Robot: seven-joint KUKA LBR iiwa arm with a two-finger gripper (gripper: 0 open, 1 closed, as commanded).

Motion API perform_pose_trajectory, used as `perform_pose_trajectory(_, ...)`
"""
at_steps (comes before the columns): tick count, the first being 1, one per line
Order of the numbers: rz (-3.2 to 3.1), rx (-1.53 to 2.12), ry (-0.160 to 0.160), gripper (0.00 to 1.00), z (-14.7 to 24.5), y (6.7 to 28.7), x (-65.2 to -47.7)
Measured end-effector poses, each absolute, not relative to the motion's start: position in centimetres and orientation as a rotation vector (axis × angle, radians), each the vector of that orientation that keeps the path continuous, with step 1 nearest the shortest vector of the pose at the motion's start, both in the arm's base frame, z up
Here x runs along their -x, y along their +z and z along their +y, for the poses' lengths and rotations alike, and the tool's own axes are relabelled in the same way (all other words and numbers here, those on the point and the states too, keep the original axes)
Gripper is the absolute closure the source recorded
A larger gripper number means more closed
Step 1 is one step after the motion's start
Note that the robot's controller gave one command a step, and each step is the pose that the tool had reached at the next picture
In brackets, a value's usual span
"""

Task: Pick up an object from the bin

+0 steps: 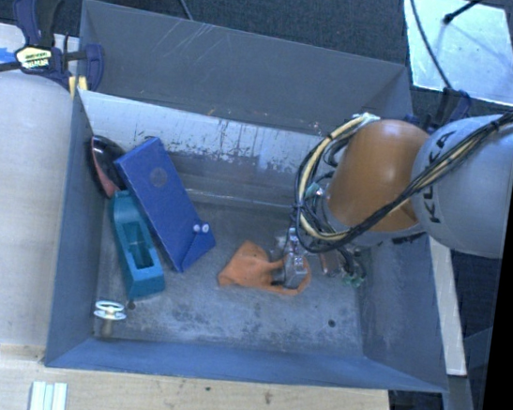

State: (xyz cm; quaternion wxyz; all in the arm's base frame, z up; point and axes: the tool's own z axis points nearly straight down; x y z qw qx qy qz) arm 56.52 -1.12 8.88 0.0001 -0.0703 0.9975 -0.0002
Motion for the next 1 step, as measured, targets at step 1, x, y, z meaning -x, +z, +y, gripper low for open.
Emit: perform_pose_trajectory(1, 3.135, 0.149, 0.000, 1.00, -1.45, 20.17, -57.00)
